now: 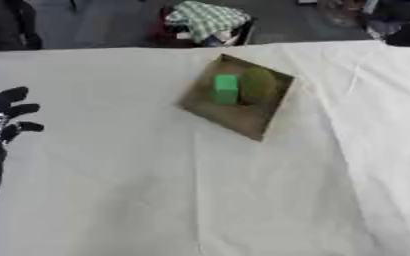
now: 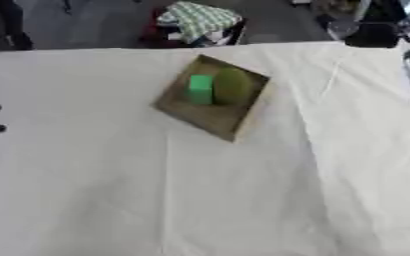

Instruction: Pick up objects on the table and place them in the box.

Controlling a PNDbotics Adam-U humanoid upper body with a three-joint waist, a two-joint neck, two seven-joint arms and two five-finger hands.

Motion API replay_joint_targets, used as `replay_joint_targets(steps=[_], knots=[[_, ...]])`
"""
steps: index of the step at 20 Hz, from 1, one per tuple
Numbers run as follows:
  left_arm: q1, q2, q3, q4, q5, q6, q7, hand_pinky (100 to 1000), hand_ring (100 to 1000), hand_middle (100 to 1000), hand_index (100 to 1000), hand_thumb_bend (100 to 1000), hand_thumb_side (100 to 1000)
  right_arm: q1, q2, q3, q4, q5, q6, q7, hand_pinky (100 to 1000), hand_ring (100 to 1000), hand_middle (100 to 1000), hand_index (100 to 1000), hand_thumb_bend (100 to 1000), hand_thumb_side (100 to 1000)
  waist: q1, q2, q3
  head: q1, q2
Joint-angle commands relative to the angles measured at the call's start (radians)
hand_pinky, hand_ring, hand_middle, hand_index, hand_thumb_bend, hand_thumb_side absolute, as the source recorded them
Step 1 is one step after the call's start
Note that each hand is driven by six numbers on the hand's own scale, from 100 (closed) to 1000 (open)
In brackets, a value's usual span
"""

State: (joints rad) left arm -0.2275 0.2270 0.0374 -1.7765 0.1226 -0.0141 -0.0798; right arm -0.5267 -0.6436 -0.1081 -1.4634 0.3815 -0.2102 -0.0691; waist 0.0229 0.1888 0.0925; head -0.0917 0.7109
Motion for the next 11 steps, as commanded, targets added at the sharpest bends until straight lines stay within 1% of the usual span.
replay_joint_targets(steps=[1, 3, 6, 8, 10, 11], knots=[[-0.012, 0.021, 0.014, -0.019, -0.006, -0.002, 0.01, 601, 743, 791, 734, 118, 658, 0.045, 0.04, -0.025, -0.096, -0.058, 0.029, -0.055, 603, 642, 694, 843, 468, 319, 0.0, -0.008, -0.004, 0.015, -0.014], [-0.013, 0.02, 0.013, -0.019, -0.005, -0.002, 0.011, 600, 744, 791, 734, 118, 658, 0.102, 0.069, -0.024, -0.15, -0.093, 0.044, -0.09, 603, 641, 691, 842, 467, 317, 0.001, -0.005, -0.004, 0.016, -0.015], [-0.012, 0.018, 0.012, -0.018, -0.003, -0.002, 0.012, 600, 744, 790, 733, 116, 659, 0.183, 0.11, -0.017, -0.228, -0.143, 0.073, -0.131, 601, 625, 650, 833, 465, 308, 0.002, -0.003, -0.003, 0.011, -0.012], [-0.01, 0.015, 0.011, -0.017, -0.002, -0.002, 0.012, 600, 744, 790, 733, 113, 659, 0.236, 0.137, -0.018, -0.274, -0.176, 0.088, -0.139, 599, 622, 644, 829, 462, 302, 0.003, -0.005, -0.004, 0.01, -0.005], [-0.009, 0.013, 0.008, -0.016, -0.001, -0.002, 0.011, 600, 744, 790, 733, 113, 659, 0.289, 0.145, -0.02, -0.322, -0.208, 0.093, -0.142, 599, 622, 644, 829, 462, 302, 0.003, -0.007, 0.0, 0.006, 0.0], [-0.008, 0.012, 0.007, -0.015, -0.001, -0.002, 0.01, 600, 743, 790, 732, 111, 661, 0.316, 0.149, -0.023, -0.341, -0.225, 0.095, -0.144, 598, 621, 638, 828, 456, 279, 0.004, -0.009, 0.001, 0.006, 0.006]])
